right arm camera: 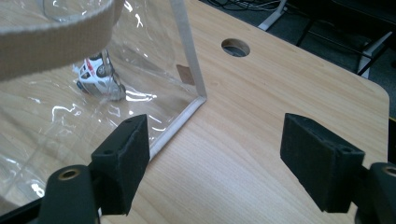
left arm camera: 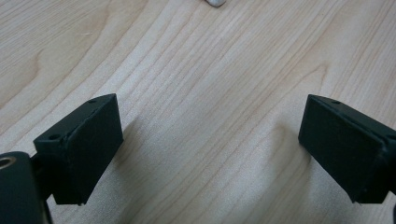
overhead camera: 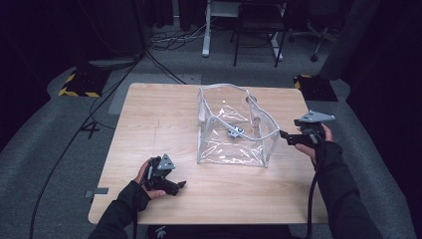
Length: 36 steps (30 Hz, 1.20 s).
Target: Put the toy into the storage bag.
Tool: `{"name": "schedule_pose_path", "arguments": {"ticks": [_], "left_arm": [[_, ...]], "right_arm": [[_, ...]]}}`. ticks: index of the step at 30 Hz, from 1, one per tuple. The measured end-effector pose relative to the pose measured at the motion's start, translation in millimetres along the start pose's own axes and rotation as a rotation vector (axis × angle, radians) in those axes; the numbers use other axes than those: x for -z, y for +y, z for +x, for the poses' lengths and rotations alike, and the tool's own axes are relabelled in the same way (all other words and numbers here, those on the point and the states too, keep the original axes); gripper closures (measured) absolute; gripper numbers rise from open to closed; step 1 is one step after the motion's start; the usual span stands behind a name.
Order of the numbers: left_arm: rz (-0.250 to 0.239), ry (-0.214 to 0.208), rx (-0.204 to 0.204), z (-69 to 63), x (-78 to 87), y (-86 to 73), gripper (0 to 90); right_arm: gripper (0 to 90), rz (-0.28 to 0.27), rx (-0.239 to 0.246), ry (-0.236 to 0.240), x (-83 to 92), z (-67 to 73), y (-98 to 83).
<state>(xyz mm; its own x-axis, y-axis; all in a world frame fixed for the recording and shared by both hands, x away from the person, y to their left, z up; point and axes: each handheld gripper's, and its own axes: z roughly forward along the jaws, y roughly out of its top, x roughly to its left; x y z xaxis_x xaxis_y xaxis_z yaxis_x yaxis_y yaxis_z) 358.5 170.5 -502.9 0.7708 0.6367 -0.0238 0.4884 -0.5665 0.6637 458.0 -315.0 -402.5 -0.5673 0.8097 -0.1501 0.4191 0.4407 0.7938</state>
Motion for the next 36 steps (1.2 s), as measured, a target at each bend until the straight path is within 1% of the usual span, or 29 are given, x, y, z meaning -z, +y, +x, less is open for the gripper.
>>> {"name": "schedule_pose_path", "arguments": {"ticks": [2,3,4,7,11,12,13,14,15,18,19,21,23,24,27,28,30,31,32,33,36], "left_arm": [[0.0,-0.001,-0.002,0.2,0.0,0.0,6.5],[0.0,0.0,-0.002,0.2,0.0,0.0,6.6],[0.0,0.0,-0.002,0.2,0.0,0.0,6.6],[0.0,0.0,-0.002,0.2,0.0,0.0,6.5],[0.0,0.0,-0.003,0.2,0.0,0.0,6.5],[-0.001,0.0,0.002,-0.1,-0.1,-0.1,6.6],[0.001,-0.001,-0.003,0.2,0.1,0.1,6.5],[0.0,0.0,0.0,0.0,0.0,0.0,6.6],[0.0,-0.001,-0.003,0.2,0.0,0.0,6.6],[0.001,0.001,-0.003,0.2,0.1,0.1,6.5],[0.001,-0.001,-0.003,0.2,0.0,0.0,6.6],[0.001,0.0,-0.003,0.2,0.1,0.0,6.5],[0.0,0.006,-0.004,0.2,0.3,0.1,6.5],[0.001,-0.003,0.001,0.0,-0.1,0.0,6.5],[0.0,0.003,-0.004,0.2,0.2,0.1,6.5],[0.0,-0.004,0.001,0.0,-0.2,-0.1,6.5],[0.001,0.0,-0.002,0.2,0.0,0.0,6.5],[0.001,0.0,-0.002,0.2,0.0,0.0,6.5],[0.001,0.0,-0.003,0.2,0.0,0.0,6.5],[0.001,0.0,-0.002,0.2,0.1,0.0,6.5],[0.001,0.0,-0.003,0.2,0.0,0.0,6.5]], "right_arm": [[24.5,0.006,0.003,0.001,0.1,0.5,-2.2],[24.4,0.007,-0.006,0.011,0.0,1.0,-5.9],[24.4,0.007,-0.006,0.011,0.0,1.0,-5.9],[24.5,0.022,-0.012,0.014,0.3,1.1,-14.3],[24.5,0.032,-0.01,0.021,0.4,0.7,-21.8],[24.5,0.038,0.003,0.017,0.7,0.0,-23.7],[24.5,0.036,0.001,0.018,0.8,-0.1,-25.7],[24.6,0.035,-0.013,0.024,1.0,0.8,-27.5],[24.6,0.036,-0.009,0.026,1.1,0.9,-29.7],[24.6,0.046,-0.009,0.026,1.2,1.1,-33.4],[24.5,0.053,-0.007,0.027,1.2,1.8,-38.8],[24.5,0.058,-0.012,0.024,1.4,2.7,-40.2],[24.5,0.063,-0.011,0.023,1.3,2.7,-47.6],[24.5,0.067,-0.01,0.023,1.5,2.7,-49.4],[24.5,0.07,-0.017,0.023,1.8,2.6,-55.7],[24.4,0.071,-0.021,0.026,1.9,2.5,-57.5],[24.5,0.074,-0.018,0.026,2.3,2.3,-59.4],[24.5,0.08,-0.026,0.025,2.6,3.8,-63.0],[24.5,0.083,-0.011,0.023,2.6,3.2,-64.6],[24.5,0.085,-0.018,0.023,2.7,4.5,-66.1],[24.4,0.094,-0.012,0.023,3.1,5.2,-69.6]]}}
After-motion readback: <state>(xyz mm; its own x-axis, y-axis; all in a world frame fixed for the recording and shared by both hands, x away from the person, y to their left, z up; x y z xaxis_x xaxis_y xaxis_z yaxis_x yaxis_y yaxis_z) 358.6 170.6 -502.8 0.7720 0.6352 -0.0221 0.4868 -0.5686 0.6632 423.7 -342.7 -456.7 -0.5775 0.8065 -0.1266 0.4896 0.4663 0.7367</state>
